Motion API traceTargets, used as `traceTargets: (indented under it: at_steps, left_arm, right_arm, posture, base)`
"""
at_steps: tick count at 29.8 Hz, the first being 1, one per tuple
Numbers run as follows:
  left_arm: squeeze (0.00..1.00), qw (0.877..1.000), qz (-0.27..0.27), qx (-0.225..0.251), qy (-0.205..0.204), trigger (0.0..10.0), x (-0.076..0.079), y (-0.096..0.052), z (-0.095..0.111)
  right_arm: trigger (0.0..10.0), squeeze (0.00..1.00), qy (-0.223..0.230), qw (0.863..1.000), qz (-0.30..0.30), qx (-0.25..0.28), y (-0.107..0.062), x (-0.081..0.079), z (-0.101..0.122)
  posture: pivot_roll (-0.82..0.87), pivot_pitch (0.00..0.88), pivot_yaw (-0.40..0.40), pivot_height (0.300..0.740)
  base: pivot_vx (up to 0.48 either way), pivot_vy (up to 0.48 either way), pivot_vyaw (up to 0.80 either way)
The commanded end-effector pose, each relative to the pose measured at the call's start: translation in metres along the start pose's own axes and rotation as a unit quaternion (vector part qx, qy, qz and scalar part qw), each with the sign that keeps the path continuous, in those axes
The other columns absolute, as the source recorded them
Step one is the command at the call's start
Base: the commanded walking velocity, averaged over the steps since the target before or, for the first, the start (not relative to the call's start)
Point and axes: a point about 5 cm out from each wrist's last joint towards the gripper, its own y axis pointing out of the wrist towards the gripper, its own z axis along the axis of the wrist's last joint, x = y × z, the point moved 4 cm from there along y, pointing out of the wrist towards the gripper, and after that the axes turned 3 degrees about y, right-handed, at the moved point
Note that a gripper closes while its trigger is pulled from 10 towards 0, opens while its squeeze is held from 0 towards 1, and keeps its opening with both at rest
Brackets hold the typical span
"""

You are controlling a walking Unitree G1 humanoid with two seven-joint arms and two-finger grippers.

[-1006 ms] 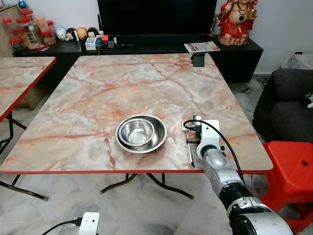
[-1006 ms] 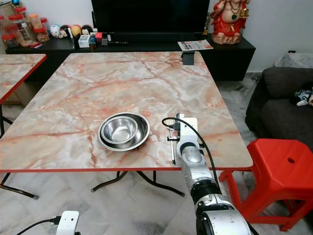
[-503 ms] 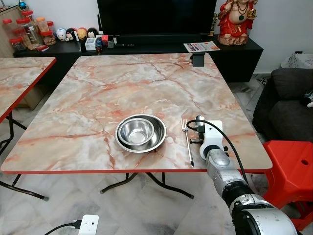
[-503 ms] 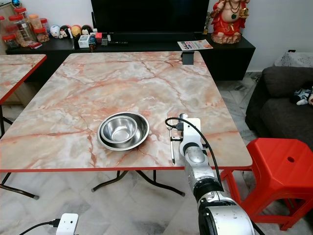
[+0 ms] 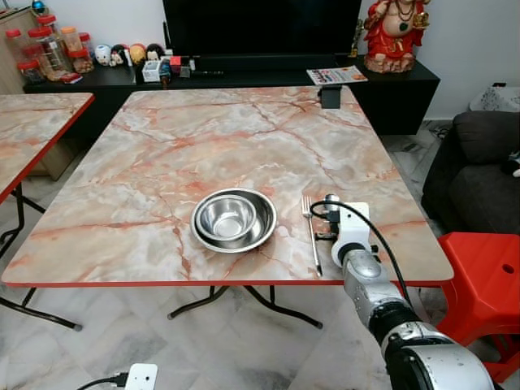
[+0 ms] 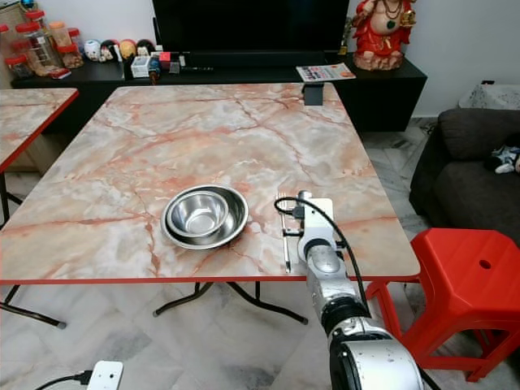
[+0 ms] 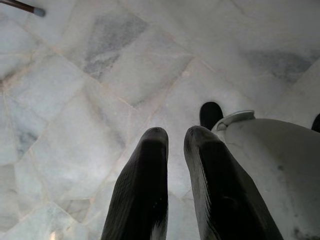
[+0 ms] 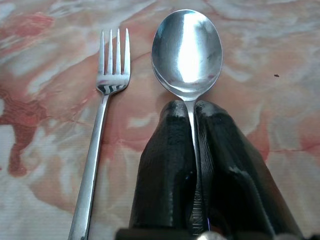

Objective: Setting the table

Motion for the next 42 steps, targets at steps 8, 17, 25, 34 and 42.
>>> traceTargets:
  at_steps: [8, 17, 25, 34, 42]
  left_arm:
    - [0.00, 1.000, 0.006, 0.000, 0.000, 10.0, -0.006, -0.002, -0.006]
    - [0.00, 1.000, 0.009, -0.004, 0.001, 10.0, -0.009, -0.004, -0.011]
    - [0.00, 1.000, 0.016, -0.005, -0.002, 10.0, -0.013, -0.005, -0.016]
    - [0.00, 1.000, 0.019, -0.008, -0.003, 10.0, -0.017, -0.006, -0.019]
    - [0.00, 1.000, 0.015, -0.001, -0.006, 10.0, -0.013, -0.004, -0.010]
  right_arm:
    - [10.0, 0.02, 0.002, 1.000, 0.007, 0.009, 0.002, -0.006, 0.007]
    - [10.0, 1.00, 0.001, 1.000, 0.007, 0.006, 0.001, -0.006, 0.004]
    - [10.0, 1.00, 0.000, 1.000, 0.011, 0.001, 0.001, -0.010, 0.000]
    - [10.0, 0.00, 0.003, 1.000, 0.010, 0.007, 0.001, -0.013, 0.003]
    - [10.0, 0.00, 0.013, 0.998, 0.004, 0.067, 0.003, -0.009, 0.031]
  posture:
    - [0.09, 0.055, 0.006, 0.728]
    - [0.11, 0.063, 0.006, 0.728]
    - [0.13, 0.068, 0.002, 0.728]
    - [0.14, 0.059, 0.003, 0.728]
    - [0.12, 0.039, 0.000, 0.728]
  base:
    - [0.000, 0.000, 0.00]
    - [0.000, 0.000, 0.00]
    - [0.000, 0.000, 0.00]
    - [0.000, 0.000, 0.00]
    - [0.000, 0.000, 0.00]
